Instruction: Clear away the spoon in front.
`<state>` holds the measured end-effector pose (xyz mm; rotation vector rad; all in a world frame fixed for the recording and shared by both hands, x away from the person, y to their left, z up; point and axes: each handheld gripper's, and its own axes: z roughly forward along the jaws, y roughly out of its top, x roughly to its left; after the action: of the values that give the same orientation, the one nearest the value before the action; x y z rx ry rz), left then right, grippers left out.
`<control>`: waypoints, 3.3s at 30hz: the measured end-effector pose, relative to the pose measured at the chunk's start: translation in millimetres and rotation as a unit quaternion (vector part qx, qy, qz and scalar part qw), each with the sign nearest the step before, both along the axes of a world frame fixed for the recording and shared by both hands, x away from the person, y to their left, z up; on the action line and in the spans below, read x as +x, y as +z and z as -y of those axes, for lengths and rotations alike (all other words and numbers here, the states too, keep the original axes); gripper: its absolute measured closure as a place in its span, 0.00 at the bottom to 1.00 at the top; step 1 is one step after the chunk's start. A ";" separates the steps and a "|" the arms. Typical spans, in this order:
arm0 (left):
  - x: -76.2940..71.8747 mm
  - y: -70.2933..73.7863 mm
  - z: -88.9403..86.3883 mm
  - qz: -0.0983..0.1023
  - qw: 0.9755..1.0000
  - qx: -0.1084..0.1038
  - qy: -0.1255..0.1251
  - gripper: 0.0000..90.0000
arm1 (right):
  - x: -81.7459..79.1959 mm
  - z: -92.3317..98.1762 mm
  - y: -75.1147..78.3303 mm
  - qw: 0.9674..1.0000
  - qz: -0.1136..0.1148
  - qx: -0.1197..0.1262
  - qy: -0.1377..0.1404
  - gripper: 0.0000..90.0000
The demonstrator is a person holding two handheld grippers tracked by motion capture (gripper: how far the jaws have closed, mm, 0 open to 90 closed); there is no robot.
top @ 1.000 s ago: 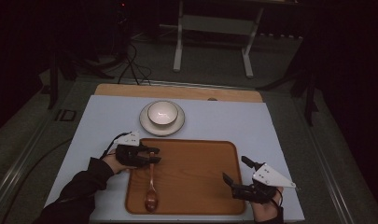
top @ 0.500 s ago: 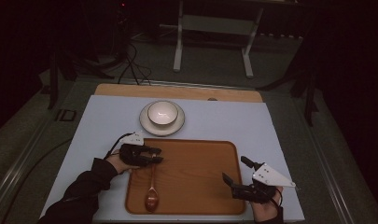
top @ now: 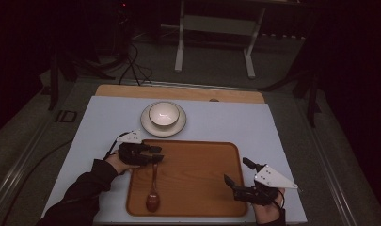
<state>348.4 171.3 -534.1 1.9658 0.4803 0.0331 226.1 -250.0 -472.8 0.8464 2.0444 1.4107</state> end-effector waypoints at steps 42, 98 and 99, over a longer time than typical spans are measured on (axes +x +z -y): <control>-34.9 56.9 -6.0 -0.025 0.998 -0.050 -0.002 0.00 | 0.1 -1.6 -0.5 1.000 -0.003 -0.004 0.001 0.15; -92.1 28.3 -36.9 0.021 0.996 -0.061 0.061 0.00 | 1.0 -1.5 -2.8 1.000 -0.008 -0.008 0.004 0.15; -92.3 28.1 -37.2 0.022 0.996 -0.062 0.062 0.00 | 1.1 -1.5 -2.9 1.000 -0.008 -0.008 0.003 0.15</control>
<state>256.1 208.5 -506.0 1.8092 0.5626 0.1223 227.1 -248.6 -475.7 0.8466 2.0692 1.3936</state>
